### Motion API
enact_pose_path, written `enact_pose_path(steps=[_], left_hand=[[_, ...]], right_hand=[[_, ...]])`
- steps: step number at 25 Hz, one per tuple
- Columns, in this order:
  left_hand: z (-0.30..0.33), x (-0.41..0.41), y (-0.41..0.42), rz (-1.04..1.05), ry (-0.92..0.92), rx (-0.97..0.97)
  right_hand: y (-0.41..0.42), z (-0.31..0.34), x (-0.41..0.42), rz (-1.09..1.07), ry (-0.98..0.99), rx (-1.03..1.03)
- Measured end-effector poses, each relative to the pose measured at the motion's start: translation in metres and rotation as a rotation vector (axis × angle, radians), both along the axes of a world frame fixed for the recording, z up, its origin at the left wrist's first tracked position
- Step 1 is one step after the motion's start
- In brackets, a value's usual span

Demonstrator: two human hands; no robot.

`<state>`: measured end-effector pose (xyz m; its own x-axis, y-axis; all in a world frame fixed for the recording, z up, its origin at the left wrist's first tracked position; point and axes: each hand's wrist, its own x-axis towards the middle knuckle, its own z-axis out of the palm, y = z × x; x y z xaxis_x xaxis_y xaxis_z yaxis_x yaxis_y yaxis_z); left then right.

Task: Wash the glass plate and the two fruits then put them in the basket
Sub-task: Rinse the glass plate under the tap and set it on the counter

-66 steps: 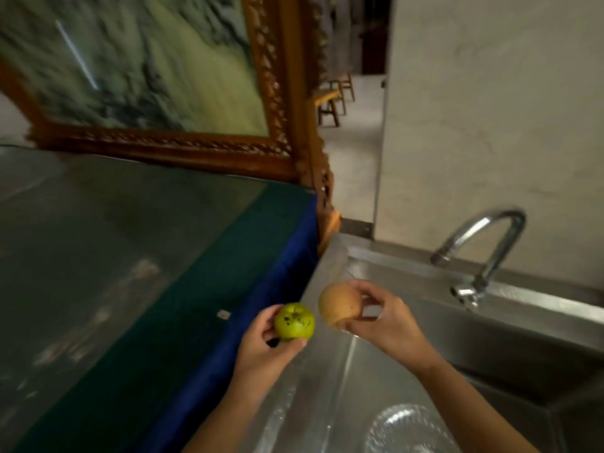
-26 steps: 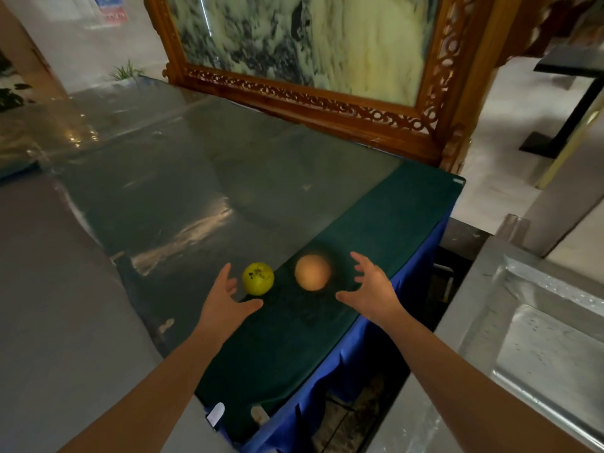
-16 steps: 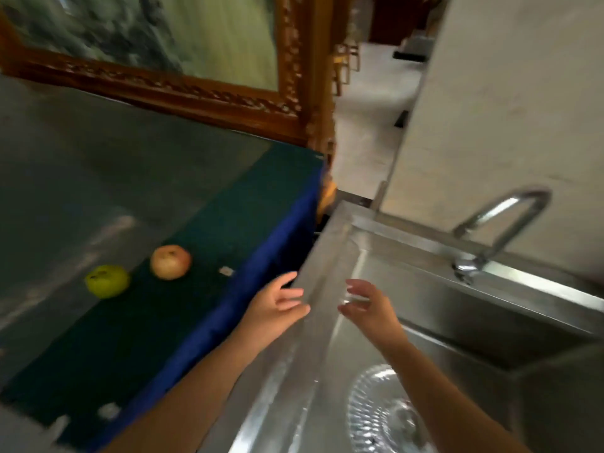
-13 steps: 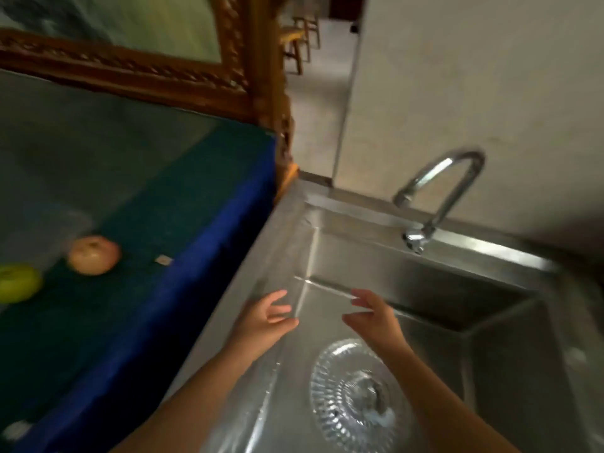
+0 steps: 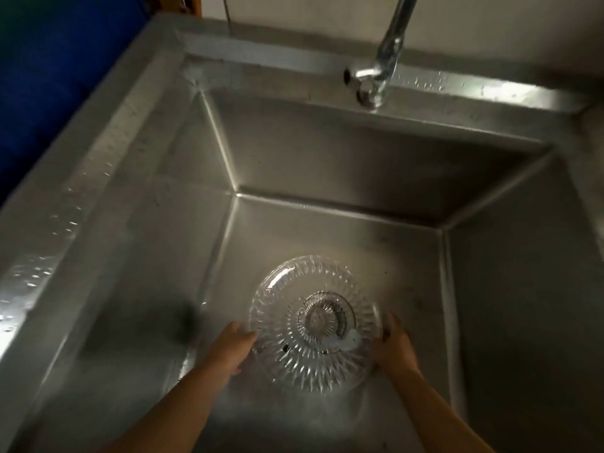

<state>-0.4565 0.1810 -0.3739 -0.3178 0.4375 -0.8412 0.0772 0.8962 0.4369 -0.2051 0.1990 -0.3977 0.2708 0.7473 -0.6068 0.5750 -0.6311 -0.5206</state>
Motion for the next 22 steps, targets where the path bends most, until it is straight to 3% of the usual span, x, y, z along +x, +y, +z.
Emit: enact_pose_path(steps=[4, 8, 14, 19, 22], left_hand=[[-0.024, 0.003, 0.003, 0.081, -0.066, 0.031], [-0.015, 0.001, 0.004, 0.133, -0.122, 0.093], [0.037, -0.022, 0.024, 0.161, -0.394, 0.285], [0.097, -0.038, 0.033, 0.23, -0.566, 0.425], [0.126, -0.047, 0.036, 0.253, -0.575, 0.473]], right_hand=[[0.005, -0.021, -0.004, -0.181, 0.023, 0.063], [0.02, -0.014, 0.002, -0.219, 0.102, 0.036], [0.063, 0.074, 0.005, -0.162, 0.302, 0.136], [0.108, 0.164, -0.002, -0.146, 0.285, 0.234], [0.152, 0.221, -0.03, -0.444, 0.861, 0.184]])
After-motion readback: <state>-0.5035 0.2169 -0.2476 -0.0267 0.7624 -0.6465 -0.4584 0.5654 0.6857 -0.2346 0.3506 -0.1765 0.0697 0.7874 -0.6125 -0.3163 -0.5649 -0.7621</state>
